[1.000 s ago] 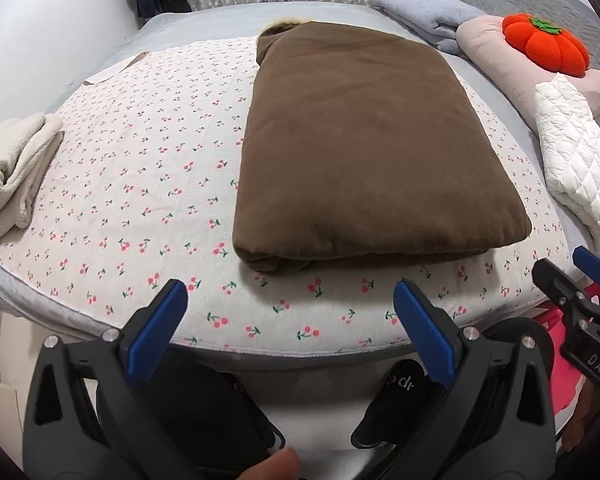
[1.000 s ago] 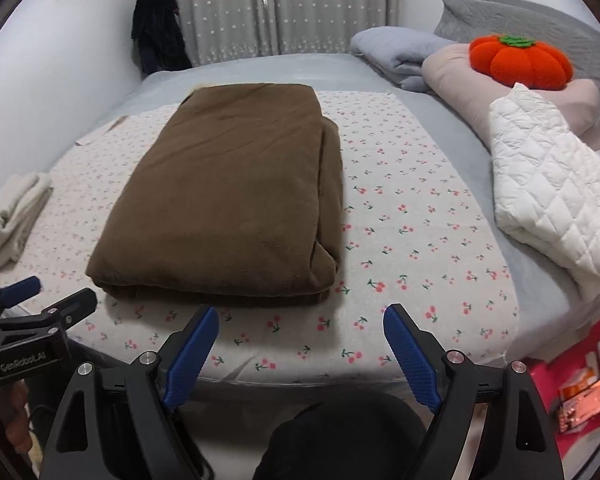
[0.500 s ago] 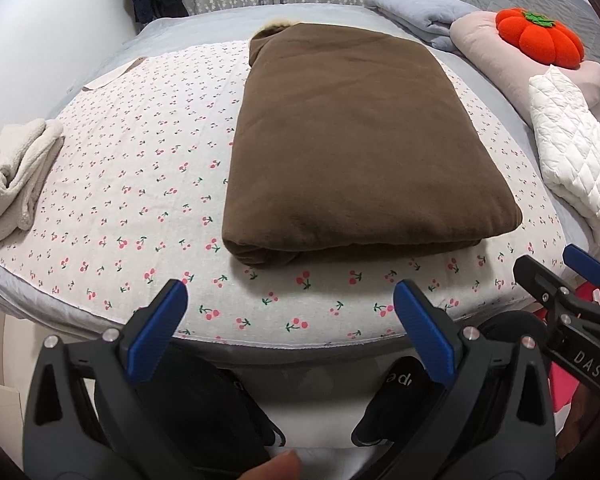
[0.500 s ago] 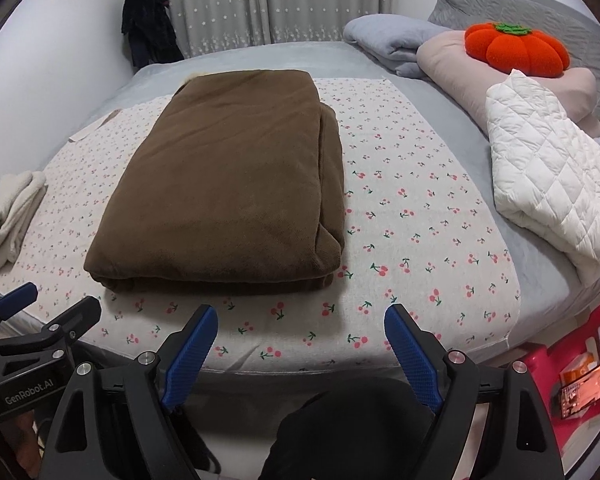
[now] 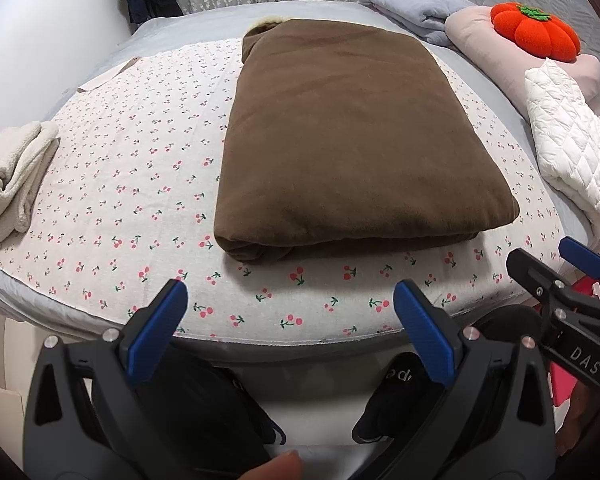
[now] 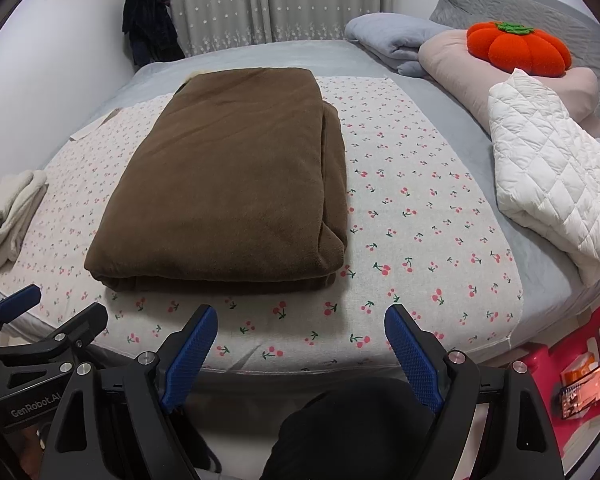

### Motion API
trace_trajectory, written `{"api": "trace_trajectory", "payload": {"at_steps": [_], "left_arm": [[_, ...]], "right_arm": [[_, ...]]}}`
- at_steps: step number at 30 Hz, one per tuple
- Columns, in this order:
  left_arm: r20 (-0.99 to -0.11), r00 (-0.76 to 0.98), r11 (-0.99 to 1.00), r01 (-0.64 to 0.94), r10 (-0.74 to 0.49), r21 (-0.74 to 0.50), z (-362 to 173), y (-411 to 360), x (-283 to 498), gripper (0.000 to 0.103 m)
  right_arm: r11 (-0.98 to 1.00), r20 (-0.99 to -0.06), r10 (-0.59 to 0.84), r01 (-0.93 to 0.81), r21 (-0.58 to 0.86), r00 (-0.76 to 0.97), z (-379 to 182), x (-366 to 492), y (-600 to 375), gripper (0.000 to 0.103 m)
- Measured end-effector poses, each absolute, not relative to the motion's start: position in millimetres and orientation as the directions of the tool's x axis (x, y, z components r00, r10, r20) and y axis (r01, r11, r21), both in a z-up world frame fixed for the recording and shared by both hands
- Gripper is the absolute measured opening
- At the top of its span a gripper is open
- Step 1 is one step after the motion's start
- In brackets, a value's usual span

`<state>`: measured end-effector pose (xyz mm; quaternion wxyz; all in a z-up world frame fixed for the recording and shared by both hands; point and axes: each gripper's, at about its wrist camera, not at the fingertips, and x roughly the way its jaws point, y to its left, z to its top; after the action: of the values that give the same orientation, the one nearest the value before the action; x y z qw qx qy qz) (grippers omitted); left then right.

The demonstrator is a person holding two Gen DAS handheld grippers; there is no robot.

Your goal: Fold large clothes

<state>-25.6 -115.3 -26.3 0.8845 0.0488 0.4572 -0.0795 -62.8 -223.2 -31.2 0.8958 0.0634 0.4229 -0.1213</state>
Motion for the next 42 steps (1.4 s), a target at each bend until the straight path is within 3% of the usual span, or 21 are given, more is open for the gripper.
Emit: {"api": "trace_trajectory", "payload": {"at_steps": [42], "left_arm": [[-0.827,0.552,0.984,0.177,-0.108,-0.011,-32.4,-110.7,-25.6,0.102]], "right_arm": [[0.965,-0.778,-0.164,0.263,0.002,0.607,-30.9,-62.9,-214.8,0.088]]}}
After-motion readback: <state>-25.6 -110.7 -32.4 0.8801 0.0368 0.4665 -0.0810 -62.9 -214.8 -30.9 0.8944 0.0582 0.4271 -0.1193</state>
